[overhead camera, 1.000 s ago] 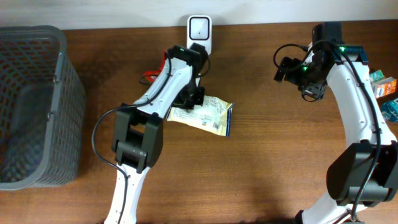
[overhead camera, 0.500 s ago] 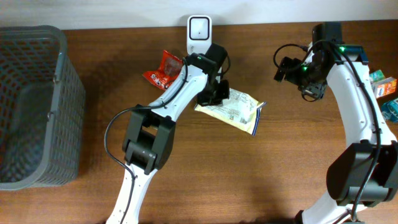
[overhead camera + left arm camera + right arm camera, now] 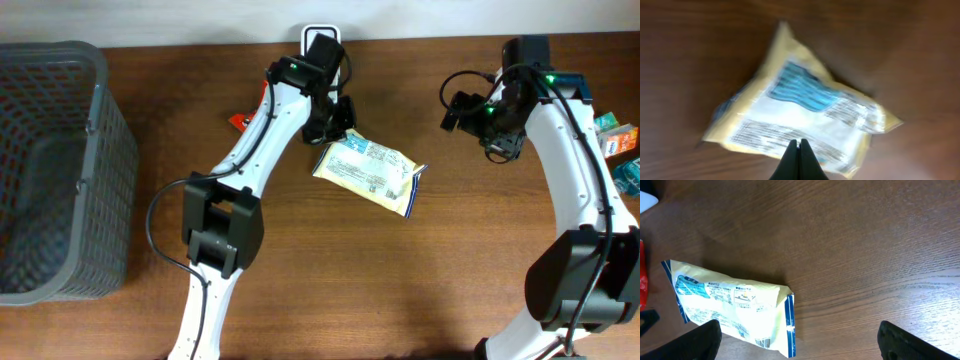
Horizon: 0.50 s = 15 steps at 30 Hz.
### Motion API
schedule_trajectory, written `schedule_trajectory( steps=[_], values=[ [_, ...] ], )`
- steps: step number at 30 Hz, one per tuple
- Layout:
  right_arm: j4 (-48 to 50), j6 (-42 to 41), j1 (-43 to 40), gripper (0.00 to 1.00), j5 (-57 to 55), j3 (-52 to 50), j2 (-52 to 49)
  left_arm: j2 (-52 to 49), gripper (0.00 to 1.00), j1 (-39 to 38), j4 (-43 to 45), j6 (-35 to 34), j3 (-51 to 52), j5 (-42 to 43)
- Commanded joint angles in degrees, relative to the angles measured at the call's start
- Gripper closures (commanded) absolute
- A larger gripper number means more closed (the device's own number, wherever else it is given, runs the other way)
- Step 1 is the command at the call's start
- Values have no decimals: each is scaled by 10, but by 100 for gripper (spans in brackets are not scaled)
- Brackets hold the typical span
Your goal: Scan the item barcode
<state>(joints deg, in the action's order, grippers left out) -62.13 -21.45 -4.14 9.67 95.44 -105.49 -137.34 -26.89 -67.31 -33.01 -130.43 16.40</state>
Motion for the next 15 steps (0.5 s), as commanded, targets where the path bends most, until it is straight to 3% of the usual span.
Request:
schedule_trajectory(
  steps=[1, 3, 8, 10, 15],
  values=[
    [0, -5, -1, 2, -7, -1, -2, 19, 100, -35, -3, 9, 32, -158],
    [0, -5, -1, 2, -7, -1, -2, 19, 100, -52, 22, 9, 63, -237],
    [0, -5, -1, 2, -7, -1, -2, 19, 100, -55, 120, 10, 163, -209],
    [0, -5, -1, 2, -7, -1, -2, 19, 100, -48, 106, 9, 171, -254],
    [0, -5, -1, 2, -7, -1, -2, 64, 100, -30, 28, 9, 153, -252]
  ],
)
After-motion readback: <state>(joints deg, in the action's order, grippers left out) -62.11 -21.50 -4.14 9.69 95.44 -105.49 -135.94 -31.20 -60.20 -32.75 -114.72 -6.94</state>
